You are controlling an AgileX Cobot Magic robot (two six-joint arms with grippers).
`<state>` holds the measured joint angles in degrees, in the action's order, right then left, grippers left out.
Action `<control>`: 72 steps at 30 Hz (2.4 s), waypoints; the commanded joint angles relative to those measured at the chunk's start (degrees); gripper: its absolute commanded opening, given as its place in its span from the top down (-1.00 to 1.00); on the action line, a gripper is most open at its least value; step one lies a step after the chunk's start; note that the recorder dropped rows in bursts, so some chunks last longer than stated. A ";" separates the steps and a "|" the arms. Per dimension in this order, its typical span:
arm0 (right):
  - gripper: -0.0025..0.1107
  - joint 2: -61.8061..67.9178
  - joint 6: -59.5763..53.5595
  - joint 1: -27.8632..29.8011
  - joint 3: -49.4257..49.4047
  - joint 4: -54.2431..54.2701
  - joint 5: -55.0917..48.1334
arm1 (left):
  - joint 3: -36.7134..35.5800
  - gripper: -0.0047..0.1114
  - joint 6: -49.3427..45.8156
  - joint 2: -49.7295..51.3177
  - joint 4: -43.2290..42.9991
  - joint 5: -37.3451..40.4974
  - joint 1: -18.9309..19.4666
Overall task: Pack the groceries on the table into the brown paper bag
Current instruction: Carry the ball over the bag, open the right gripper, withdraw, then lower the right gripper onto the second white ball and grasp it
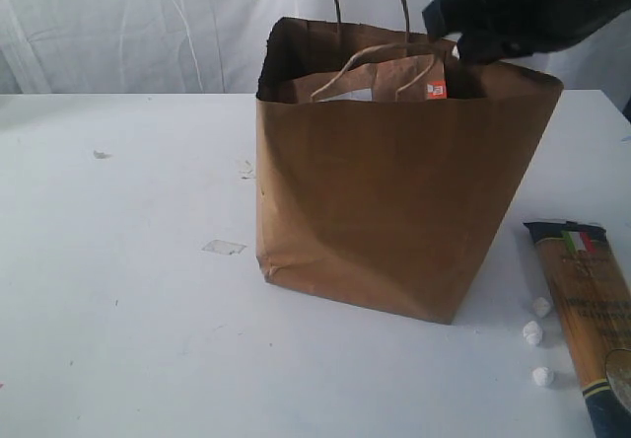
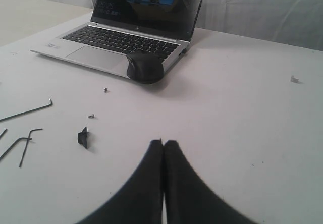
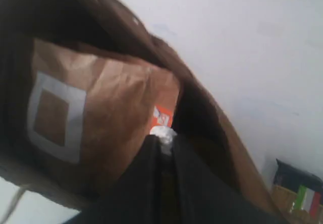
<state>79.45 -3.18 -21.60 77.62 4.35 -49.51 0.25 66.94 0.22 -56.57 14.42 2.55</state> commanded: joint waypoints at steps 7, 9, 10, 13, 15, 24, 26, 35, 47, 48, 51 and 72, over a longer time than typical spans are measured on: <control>0.43 -1.23 -6.20 0.47 0.57 -0.59 -4.31 | -0.25 0.92 0.09 -0.22 -0.92 0.09 -0.40; 0.43 -2.17 -6.20 0.47 0.57 -0.59 -2.44 | -0.25 0.92 0.09 -0.22 -0.92 0.09 -0.40; 0.43 -2.80 -6.20 0.47 0.57 -1.22 -1.21 | -0.25 0.92 0.09 -0.22 -0.92 0.09 -0.40; 0.43 -5.22 -0.53 0.83 0.57 -12.08 3.71 | -0.25 0.92 0.09 -0.22 -0.92 0.09 -0.40; 0.43 -6.57 8.59 2.21 0.57 -23.78 6.65 | -0.25 0.92 0.09 -0.22 -0.92 0.09 -0.40; 0.96 -6.64 27.39 15.45 -6.22 -39.19 5.50 | -0.25 0.92 0.09 -0.22 -0.92 0.09 -0.40; 0.96 -5.89 26.35 17.15 -10.59 -34.90 4.62 | -0.25 0.92 0.09 -0.22 -0.92 0.09 -0.40; 0.96 -5.60 -3.52 17.43 -25.67 -0.78 -1.11 | -0.25 0.92 0.09 -0.22 -0.92 0.09 -0.40; 0.96 -0.69 -5.16 17.66 -38.33 7.22 16.30 | -0.25 0.92 0.09 -0.22 -0.92 0.09 -0.40; 0.96 0.47 -7.24 17.66 -38.33 8.29 16.28 | -0.25 0.92 0.09 -0.22 -0.92 0.09 -0.40; 0.96 4.95 -8.62 17.75 -38.08 8.41 17.23 | -0.25 0.92 0.09 -0.22 -0.92 0.09 -0.40; 0.45 12.65 -22.55 19.78 -37.66 19.34 28.89 | -0.25 0.92 0.09 -0.22 -0.92 0.09 -0.40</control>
<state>91.35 -23.50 -2.30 39.88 22.55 -21.78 0.25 66.94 0.22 -56.57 14.42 2.55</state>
